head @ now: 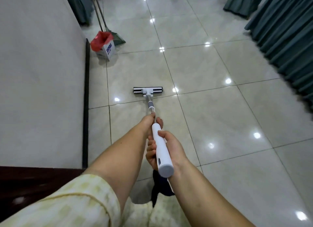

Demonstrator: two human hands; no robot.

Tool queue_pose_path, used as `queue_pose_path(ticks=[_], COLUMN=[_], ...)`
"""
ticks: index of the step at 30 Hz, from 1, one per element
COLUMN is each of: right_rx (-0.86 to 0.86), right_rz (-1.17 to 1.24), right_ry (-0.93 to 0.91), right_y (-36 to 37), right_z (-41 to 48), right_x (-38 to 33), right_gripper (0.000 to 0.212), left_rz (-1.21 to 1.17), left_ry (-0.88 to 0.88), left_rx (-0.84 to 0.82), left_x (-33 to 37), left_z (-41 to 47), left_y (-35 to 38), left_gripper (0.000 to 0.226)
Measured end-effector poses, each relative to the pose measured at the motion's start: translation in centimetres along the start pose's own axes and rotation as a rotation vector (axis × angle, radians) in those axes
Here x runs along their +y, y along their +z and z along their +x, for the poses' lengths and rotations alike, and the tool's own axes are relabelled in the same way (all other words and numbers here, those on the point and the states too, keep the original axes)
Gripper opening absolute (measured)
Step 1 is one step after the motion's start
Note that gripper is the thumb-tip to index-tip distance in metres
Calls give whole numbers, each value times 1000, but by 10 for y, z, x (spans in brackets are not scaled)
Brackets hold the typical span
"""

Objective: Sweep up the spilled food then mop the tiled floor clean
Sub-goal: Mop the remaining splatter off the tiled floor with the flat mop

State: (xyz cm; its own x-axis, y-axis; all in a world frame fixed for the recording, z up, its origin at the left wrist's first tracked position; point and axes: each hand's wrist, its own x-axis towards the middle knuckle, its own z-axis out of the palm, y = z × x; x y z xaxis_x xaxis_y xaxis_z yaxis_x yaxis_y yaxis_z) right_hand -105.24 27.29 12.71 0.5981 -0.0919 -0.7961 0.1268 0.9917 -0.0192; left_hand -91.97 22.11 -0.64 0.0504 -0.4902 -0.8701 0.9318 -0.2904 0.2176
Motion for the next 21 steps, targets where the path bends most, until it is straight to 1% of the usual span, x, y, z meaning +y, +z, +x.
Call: queue_pose_path(ticks=[3, 14, 17, 21], right_rx=[4, 48, 33, 22], right_rz=[38, -18, -37, -64], right_ry=[-3, 22, 39, 52], right_y=[-27, -116, -157, -232], right_z=[-23, -111, -136, -179], right_x=[33, 118, 135, 155], right_gripper=[19, 19, 17, 18], left_rz=[39, 110, 105, 33], left_ry=[-7, -8, -15, -7], left_rx=[-1, 5, 5, 3], left_x=[-39, -167, -216, -301], left_z=[-17, -69, -82, -95], left_y=[-17, -61, -67, -69], left_gripper=[24, 15, 17, 19])
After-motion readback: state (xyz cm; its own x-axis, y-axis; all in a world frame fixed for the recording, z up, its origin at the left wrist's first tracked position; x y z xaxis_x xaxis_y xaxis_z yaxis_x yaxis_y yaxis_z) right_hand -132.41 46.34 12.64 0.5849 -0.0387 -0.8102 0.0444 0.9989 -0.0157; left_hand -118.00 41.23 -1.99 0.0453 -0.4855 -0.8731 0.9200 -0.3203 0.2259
